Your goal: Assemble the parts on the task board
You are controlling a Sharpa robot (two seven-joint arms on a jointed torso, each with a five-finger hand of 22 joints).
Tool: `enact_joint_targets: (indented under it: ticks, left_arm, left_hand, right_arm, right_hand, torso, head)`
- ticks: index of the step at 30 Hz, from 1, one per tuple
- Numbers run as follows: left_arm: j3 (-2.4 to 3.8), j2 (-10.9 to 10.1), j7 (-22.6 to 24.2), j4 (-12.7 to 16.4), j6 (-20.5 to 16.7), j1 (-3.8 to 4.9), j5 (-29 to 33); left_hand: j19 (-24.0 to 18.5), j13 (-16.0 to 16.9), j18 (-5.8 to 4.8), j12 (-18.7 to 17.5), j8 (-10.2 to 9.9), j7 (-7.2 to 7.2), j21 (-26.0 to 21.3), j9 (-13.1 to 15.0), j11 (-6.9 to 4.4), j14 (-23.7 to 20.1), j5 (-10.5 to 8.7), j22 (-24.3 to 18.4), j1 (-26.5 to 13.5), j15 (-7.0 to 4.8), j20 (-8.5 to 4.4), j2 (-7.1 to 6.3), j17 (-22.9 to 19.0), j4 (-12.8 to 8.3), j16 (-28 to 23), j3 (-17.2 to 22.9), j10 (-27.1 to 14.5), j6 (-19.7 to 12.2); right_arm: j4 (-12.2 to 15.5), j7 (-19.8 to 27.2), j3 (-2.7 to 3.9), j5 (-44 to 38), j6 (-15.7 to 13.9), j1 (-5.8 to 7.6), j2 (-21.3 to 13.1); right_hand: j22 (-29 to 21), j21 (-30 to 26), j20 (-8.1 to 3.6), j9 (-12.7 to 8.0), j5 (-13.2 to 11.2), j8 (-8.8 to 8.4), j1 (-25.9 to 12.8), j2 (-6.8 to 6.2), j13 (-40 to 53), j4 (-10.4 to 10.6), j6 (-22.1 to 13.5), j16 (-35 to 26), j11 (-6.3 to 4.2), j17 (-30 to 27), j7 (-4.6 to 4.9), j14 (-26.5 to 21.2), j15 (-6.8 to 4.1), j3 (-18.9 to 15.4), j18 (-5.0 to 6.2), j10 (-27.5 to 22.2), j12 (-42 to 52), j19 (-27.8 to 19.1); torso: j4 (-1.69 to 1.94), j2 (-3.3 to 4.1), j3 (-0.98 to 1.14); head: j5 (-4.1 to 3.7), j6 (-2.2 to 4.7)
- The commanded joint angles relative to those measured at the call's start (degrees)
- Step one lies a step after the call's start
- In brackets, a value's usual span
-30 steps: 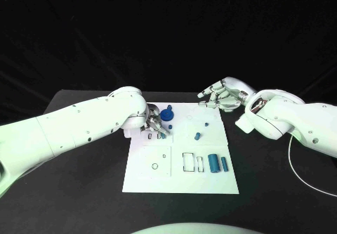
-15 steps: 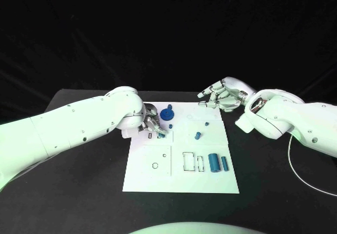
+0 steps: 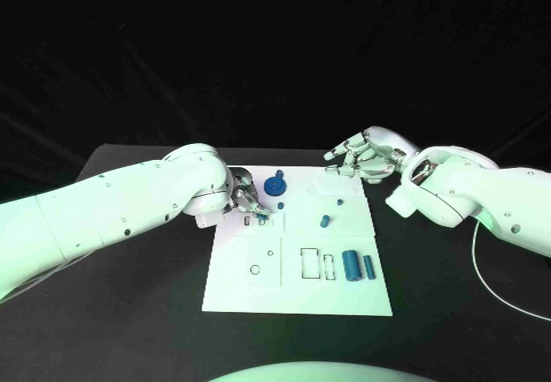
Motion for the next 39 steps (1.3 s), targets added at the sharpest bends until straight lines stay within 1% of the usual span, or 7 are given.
enact_joint_targets:
  ticks: [1,7,13,21,26,28,39]
  left_arm:
    - [-0.03,-0.06,0.76,0.47,-2.77,-0.34,-3.38]
    - [-0.08,0.24,0.68,0.28,-3.12,-1.11,-6.28]
    - [-0.12,0.37,0.5,0.13,-2.08,-1.55,-7.6]
    - [-0.13,0.02,0.31,0.5,2.65,-1.82,-7.94]
    - [-0.14,-0.25,0.2,0.83,5.3,-1.89,-7.7]
    - [-0.13,-0.35,0.17,0.93,5.92,-1.9,-7.65]
    - [-0.12,-0.54,0.08,1.01,6.5,-1.93,-7.57]
  left_hand:
    - [2.17,0.06,-0.75,0.14,0.24,-0.16,0.23,0.14,-0.05,6.01,-0.29,7.19,-0.35,0.1,0.16,0.04,15.08,-9.04,0.14,9.55,0.53,0.26]
    - [2.18,0.03,-0.75,0.11,0.26,-0.16,0.23,0.17,-0.06,6.01,-0.29,7.19,-0.41,0.1,0.15,-0.01,15.08,-9.1,0.14,9.66,0.51,0.26]
    - [2.18,0.02,-0.75,0.11,0.26,-0.16,0.23,0.17,-0.06,6.01,-0.29,7.19,-0.41,0.09,0.15,-0.01,15.08,-9.1,0.14,9.66,0.51,0.26]
    - [2.17,0.1,-0.74,0.18,0.3,-0.17,0.22,0.25,-0.07,6.01,-0.3,7.18,-0.52,0.09,0.15,-0.07,15.08,-9.22,0.14,9.92,0.57,0.26]
    - [2.14,0.21,-0.73,0.27,0.32,-0.17,0.17,0.3,-0.07,6.01,-0.31,7.12,-0.59,0.09,0.14,-0.16,15.08,-9.32,0.14,10.07,0.64,0.26]
    - [2.15,0.27,-0.73,0.32,0.34,-0.18,0.18,0.33,-0.08,6.01,-0.32,7.15,-0.62,0.09,0.14,-0.21,15.08,-9.38,0.14,10.15,0.67,0.28]
    - [2.12,0.39,-0.72,0.43,0.43,-0.2,0.14,0.46,-0.09,6.01,-0.32,7.1,-0.79,0.08,0.13,-0.39,15.08,-9.63,0.14,10.54,0.77,0.36]
  right_arm:
    - [-0.06,0.59,-0.02,0.24,1.0,-0.07,0.02]
    - [-0.08,0.7,-0.05,0.32,1.12,-0.1,0.0]
    - [-0.1,0.7,-0.06,0.39,1.18,-0.11,-0.02]
    - [-0.21,0.7,-0.09,0.49,1.48,-0.14,0.01]
    - [-0.31,0.72,-0.1,0.57,1.76,-0.16,0.05]
    - [-0.43,0.7,-0.11,0.59,1.89,-0.16,0.09]
    - [-0.73,0.71,-0.11,0.7,2.07,-0.16,0.13]
  right_hand:
    - [-0.09,-0.21,-0.01,0.05,0.31,0.33,-0.06,0.52,-0.06,0.3,0.4,-0.17,-0.02,-0.05,0.0,2.03,0.05,0.12,0.35,-0.2,-0.33,-0.49]
    - [-0.14,-0.25,-0.01,0.05,0.32,0.34,-0.16,0.55,-0.15,0.39,0.4,-0.18,-0.01,-0.05,0.0,2.04,0.06,0.07,0.36,-0.22,-0.4,-0.51]
    - [-0.14,-0.25,-0.01,0.05,0.32,0.34,-0.16,0.55,-0.15,0.39,0.4,-0.18,-0.01,-0.05,0.0,2.04,0.06,0.07,0.36,-0.22,-0.4,-0.51]
    - [-0.3,-0.33,0.0,0.04,0.33,0.34,-0.24,0.57,-0.22,0.46,0.39,-0.21,-0.02,-0.07,0.0,2.04,0.06,0.03,0.39,-0.23,-0.44,-0.58]
    - [-0.3,-0.33,0.0,0.04,0.33,0.34,-0.24,0.57,-0.22,0.46,0.39,-0.21,-0.02,-0.07,0.0,2.04,0.06,0.03,0.39,-0.23,-0.44,-0.58]
    - [-0.3,-0.33,0.0,0.04,0.33,0.34,-0.24,0.57,-0.22,0.46,0.39,-0.21,-0.02,-0.07,0.0,2.04,0.06,0.03,0.39,-0.23,-0.44,-0.58]
    - [-0.3,-0.34,0.0,0.04,0.34,0.34,-0.29,0.59,-0.25,0.5,0.38,-0.23,-0.01,-0.09,0.0,2.04,0.06,0.01,0.39,-0.24,-0.46,-0.58]
  torso:
    - [0.02,0.03,-0.02]
    - [-0.01,0.0,-0.05]
    - [-0.09,0.05,-0.03]
    - [-0.11,0.05,-0.05]
    - [-0.08,0.06,-0.01]
    - [-0.11,0.09,-0.01]
    - [-0.09,0.06,0.02]
  head:
    - [0.08,-0.14]
    - [0.37,-0.29]
    - [0.47,-0.33]
    - [0.64,-0.22]
    - [0.64,-0.43]
    - [0.71,-0.62]
    - [0.69,-0.51]
